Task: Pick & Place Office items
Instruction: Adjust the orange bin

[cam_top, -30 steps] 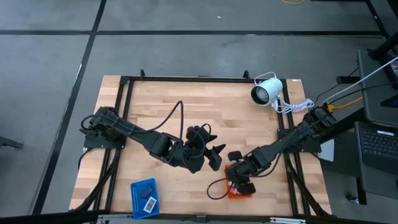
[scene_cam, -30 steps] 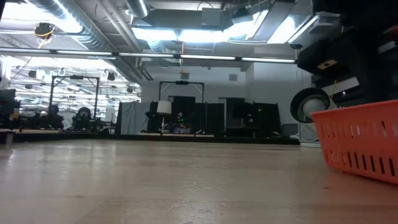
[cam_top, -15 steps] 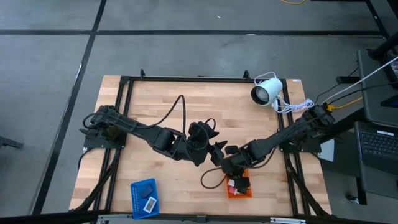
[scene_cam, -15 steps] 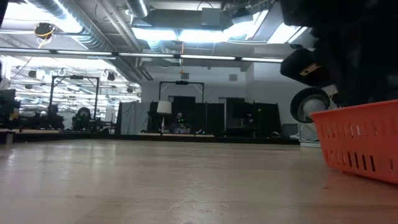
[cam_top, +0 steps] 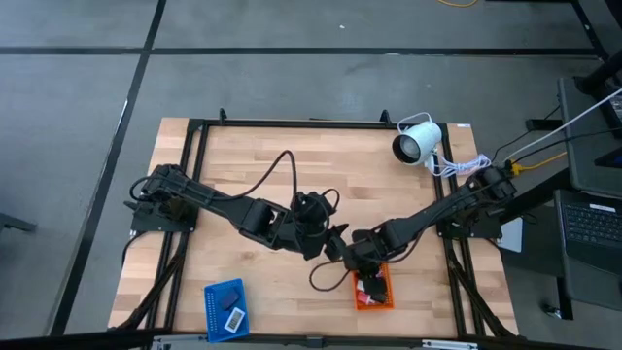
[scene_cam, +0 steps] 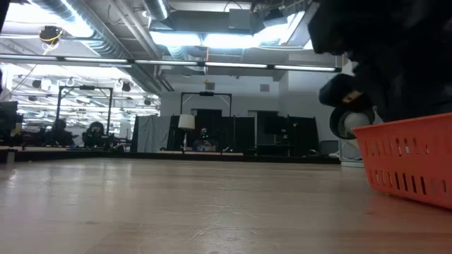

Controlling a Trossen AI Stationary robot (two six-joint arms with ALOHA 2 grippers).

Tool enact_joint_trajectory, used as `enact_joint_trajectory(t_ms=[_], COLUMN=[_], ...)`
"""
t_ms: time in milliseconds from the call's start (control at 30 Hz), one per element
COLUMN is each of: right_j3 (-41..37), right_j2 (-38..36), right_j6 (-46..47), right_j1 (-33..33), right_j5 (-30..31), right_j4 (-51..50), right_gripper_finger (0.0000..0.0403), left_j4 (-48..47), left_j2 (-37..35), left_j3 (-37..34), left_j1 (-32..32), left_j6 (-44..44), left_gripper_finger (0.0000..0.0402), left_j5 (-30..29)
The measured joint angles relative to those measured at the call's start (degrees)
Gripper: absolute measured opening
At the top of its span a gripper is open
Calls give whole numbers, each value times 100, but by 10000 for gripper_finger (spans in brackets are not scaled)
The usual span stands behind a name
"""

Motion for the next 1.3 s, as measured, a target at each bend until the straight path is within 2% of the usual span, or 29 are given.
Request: enact_joint_trajectory(t_ms=[167,767,1300], right_j3=[17,315,313], right_j2=[213,235,239], right_j6=[102,-197,-352], right_j1=[54,-820,-1250], right_j5=[-260,-228,-119], right_j4=[310,528,586], right_gripper_finger=[1,0,0], left_j4=[-178,-222,-189], left_j2=[0,-9,-22], left_j3=[0,0,9], left_j1=[-1,12,100], left_j6=[-94,-66,-63], left_gripper_finger=[235,235,235], left_j5=[0,-58,-162])
